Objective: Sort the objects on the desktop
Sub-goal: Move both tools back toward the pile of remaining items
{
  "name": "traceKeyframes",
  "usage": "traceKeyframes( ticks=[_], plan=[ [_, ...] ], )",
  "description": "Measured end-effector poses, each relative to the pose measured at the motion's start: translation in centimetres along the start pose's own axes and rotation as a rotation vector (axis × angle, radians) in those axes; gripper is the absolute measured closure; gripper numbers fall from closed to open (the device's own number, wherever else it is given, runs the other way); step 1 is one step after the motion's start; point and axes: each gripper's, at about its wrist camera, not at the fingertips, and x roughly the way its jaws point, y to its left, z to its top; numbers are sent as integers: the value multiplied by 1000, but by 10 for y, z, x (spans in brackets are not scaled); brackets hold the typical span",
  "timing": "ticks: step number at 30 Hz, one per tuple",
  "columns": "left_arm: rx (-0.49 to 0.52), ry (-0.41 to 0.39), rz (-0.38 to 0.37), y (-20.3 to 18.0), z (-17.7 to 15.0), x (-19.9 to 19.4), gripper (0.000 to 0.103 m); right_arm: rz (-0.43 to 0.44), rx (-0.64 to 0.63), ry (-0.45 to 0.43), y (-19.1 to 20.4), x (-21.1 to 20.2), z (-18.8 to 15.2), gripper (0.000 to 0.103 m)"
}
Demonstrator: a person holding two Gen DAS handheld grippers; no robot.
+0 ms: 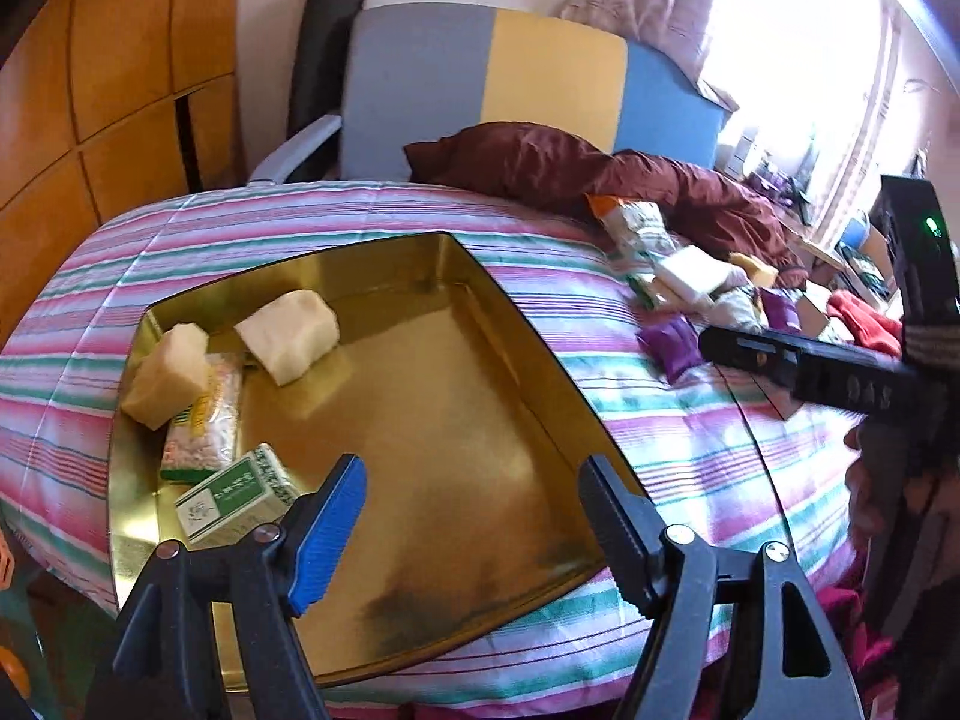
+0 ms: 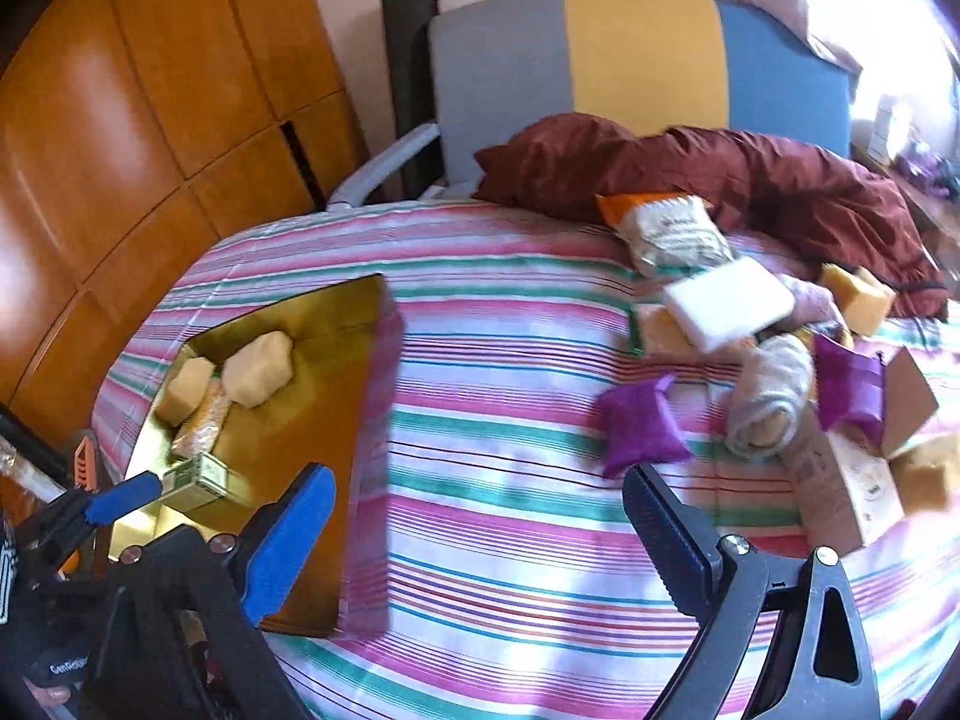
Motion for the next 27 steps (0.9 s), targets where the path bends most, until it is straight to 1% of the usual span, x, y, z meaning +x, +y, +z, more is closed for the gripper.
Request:
traceKeyframes(
  ticks=[2, 4, 8, 9, 11, 13, 15, 18, 20, 22, 24, 25, 26, 27],
  plan=[
    [10, 5, -13, -3, 0, 0, 29, -22, 19, 6, -16, -3, 4, 14],
    [13, 11, -24, -5, 0, 2, 29, -50, 37, 9, -32, -6, 8, 16],
    [12, 20, -31, -6, 1, 4, 29, -152, 67, -5, -74, -12, 23, 17],
    [10, 21, -32, -6, 0, 4, 29, -179, 80, -3, -91, -13, 27, 17],
    [11, 22, -30, -7, 1, 5, 29, -202, 88, 1, -111, -11, 33, 17],
    [14, 24, -33, -8, 1, 5, 29, -247, 83, 15, -132, -6, 38, 17],
    [18, 27, -34, -10, 1, 6, 29, -256, 96, 30, -151, 1, 42, 17],
    [24, 34, -37, -13, 2, 7, 29, -270, 111, 42, -168, 12, 46, 17],
    [29, 36, -47, -15, 4, 8, 29, -253, 116, 42, -173, 16, 47, 18],
    [39, 42, -50, -20, 6, 10, 29, -264, 107, 46, -174, 21, 47, 18],
    [48, 51, -55, -24, 8, 13, 29, -258, 101, 55, -175, 26, 45, 20],
    [54, 62, -59, -28, 9, 16, 29, -264, 97, 65, -176, 28, 45, 24],
    [60, 68, -61, -31, 9, 19, 29, -267, 100, 77, -178, 31, 44, 30],
    [65, 72, -61, -33, 10, 20, 29, -255, 108, 87, -180, 33, 42, 31]
  ],
)
